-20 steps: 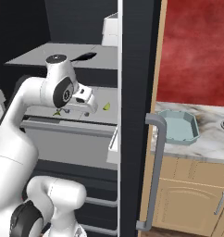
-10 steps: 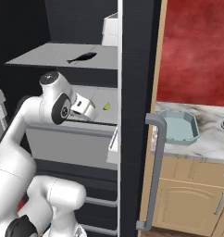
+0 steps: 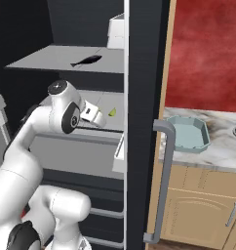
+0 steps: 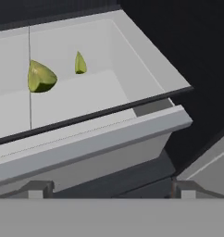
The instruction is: Place one lemon wedge and one fish in each tupperware on the nearby counter, to pack two identical lunches.
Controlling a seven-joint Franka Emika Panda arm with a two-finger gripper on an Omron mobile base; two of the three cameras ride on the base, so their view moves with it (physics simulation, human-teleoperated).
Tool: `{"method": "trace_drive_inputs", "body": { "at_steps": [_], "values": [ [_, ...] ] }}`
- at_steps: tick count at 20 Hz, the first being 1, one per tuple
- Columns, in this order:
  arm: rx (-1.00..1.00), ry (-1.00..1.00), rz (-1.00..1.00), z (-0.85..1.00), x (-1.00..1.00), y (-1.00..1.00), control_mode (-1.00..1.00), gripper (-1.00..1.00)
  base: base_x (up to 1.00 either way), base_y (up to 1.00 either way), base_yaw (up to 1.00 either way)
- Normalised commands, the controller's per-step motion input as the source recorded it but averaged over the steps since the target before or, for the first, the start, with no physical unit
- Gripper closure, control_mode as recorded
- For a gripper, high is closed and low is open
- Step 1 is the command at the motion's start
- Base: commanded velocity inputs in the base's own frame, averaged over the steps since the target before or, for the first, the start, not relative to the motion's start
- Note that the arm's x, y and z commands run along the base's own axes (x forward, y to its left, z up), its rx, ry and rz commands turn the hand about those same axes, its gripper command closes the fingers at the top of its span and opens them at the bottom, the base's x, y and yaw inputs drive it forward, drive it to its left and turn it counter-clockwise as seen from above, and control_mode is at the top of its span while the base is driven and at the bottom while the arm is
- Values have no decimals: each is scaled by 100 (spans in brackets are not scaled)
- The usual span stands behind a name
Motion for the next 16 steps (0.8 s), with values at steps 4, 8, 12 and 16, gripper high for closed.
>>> {"method": "trace_drive_inputs", "body": {
  "at_steps": [4,8,12,16],
  "values": [
    [0,0,0,-9,51,0,-100,-100,0,0,0],
    [0,0,0,-14,48,0,-100,-100,0,0,0],
    [0,0,0,-15,30,-5,-100,-100,0,0,0],
    [0,0,0,-15,22,-13,-100,-100,0,0,0]
  ]
}}
